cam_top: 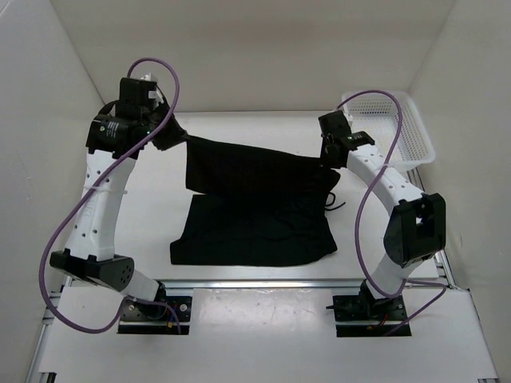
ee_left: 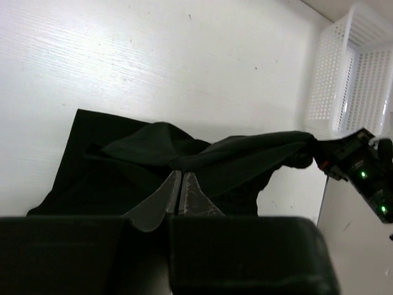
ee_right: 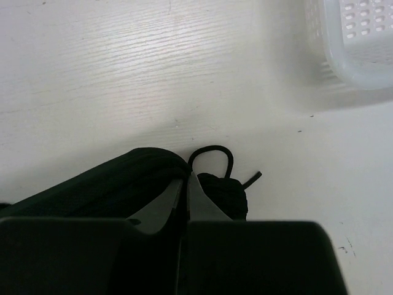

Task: Fold and stack the shorts
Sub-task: Flatten the shorts out

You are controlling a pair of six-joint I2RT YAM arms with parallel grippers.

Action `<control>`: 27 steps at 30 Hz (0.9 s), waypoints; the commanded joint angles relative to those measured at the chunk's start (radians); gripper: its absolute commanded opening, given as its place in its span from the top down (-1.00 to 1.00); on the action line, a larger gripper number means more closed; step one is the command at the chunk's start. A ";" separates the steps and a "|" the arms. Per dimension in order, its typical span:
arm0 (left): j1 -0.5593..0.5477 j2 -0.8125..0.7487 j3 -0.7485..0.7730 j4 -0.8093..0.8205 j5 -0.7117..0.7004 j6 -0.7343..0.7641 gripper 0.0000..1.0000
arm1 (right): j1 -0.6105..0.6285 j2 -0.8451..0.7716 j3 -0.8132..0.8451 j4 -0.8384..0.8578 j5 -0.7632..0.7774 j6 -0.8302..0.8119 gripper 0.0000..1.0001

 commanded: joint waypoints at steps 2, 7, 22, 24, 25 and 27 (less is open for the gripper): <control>0.014 0.063 0.036 0.056 -0.122 0.002 0.79 | -0.014 0.001 0.018 0.006 0.076 -0.007 1.00; 0.061 0.426 0.235 0.148 -0.129 0.054 0.79 | -0.014 0.169 0.191 0.017 0.086 -0.017 1.00; 0.120 0.642 0.303 0.190 -0.177 0.097 -1.00 | 0.007 0.224 0.314 0.031 0.013 -0.055 -0.24; 0.120 0.614 0.266 0.145 -0.186 0.109 -0.78 | 0.021 0.179 0.250 0.031 -0.007 -0.030 -0.10; 0.111 0.579 0.238 0.104 -0.200 0.109 -0.65 | 0.032 0.126 0.172 0.031 -0.021 -0.005 -0.04; 0.110 0.525 0.091 0.104 -0.211 0.109 -0.22 | 0.041 0.066 0.084 0.040 -0.061 0.028 0.22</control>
